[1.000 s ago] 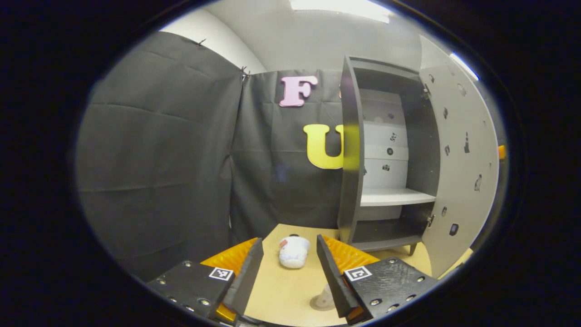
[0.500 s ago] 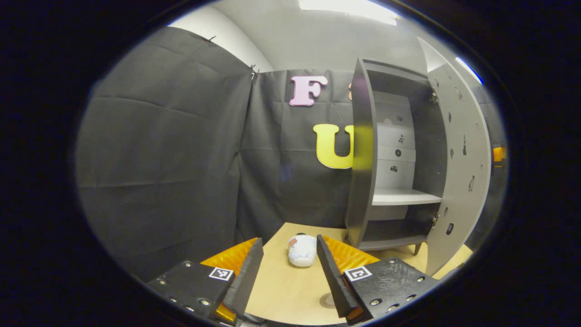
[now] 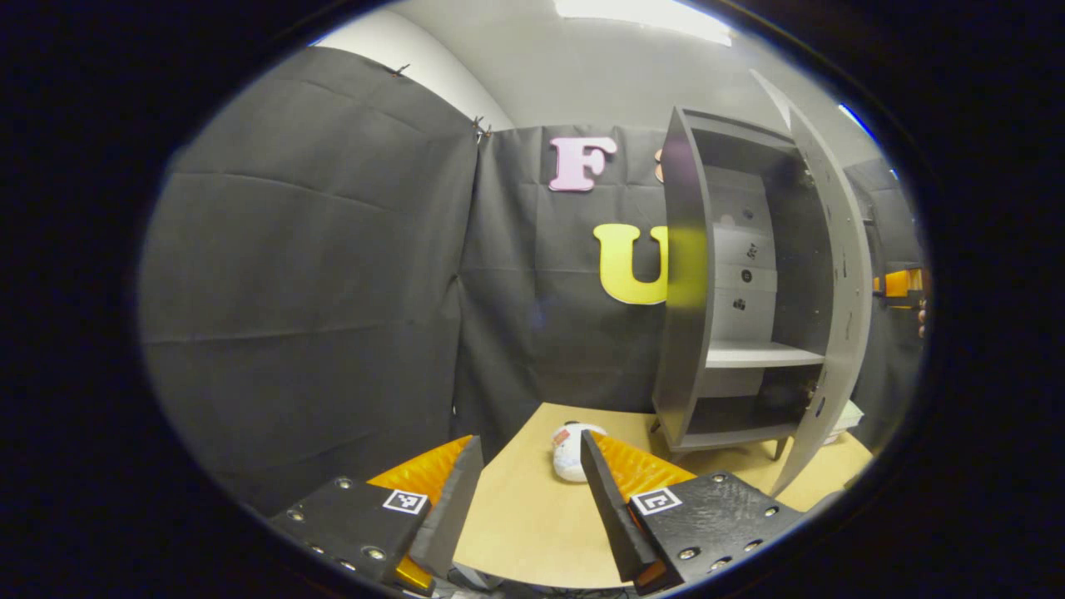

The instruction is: Open the cabinet door with the right hand, grasp the bottle in the cabinet with the left hand and place it on the coaster, then close the cabinet door with the right hand.

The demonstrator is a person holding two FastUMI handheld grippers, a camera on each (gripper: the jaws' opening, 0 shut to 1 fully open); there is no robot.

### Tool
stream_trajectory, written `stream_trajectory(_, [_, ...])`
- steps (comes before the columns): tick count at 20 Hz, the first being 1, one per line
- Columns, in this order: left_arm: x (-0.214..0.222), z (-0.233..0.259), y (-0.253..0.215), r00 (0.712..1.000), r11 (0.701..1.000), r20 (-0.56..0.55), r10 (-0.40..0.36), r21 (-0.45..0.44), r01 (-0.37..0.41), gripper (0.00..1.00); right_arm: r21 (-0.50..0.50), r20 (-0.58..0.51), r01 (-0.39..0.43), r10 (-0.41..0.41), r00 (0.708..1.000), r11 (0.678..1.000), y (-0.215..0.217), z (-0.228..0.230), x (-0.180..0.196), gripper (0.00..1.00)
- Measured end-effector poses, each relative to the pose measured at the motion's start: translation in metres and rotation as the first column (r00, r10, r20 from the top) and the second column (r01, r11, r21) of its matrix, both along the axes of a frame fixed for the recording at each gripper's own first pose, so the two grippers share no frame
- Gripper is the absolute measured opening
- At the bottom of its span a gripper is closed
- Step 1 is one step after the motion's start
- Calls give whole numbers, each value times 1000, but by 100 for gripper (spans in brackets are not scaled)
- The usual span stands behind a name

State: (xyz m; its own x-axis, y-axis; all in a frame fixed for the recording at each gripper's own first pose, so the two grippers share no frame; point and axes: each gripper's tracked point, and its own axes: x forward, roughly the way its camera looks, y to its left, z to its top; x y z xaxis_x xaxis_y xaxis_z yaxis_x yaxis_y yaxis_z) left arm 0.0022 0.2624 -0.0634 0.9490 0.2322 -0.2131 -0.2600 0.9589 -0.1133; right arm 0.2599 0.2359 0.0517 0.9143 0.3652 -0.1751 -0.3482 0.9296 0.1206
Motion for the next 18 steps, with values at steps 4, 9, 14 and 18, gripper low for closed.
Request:
stream_trajectory(4, [-4, -4, 8, 1000, 1000, -6, 14, 1, -14, 73, 0, -12, 10, -10, 1000, 1000, 8, -13, 19, 98])
stream_trajectory(9, [-11, -13, 16, 999, 1000, -17, 28, 0, -28, 72, 8, -22, 34, -34, 999, 999, 22, -27, 45, 98])
stream_trajectory(14, [-21, -20, 25, 999, 999, -28, 44, 11, -44, 73, -5, -18, 56, -56, 998, 998, 41, -40, 68, 98])
stream_trajectory(18, [-30, -23, 31, 998, 998, -33, 59, 21, -59, 73, -8, 6, 75, -75, 997, 997, 56, -37, 76, 98])
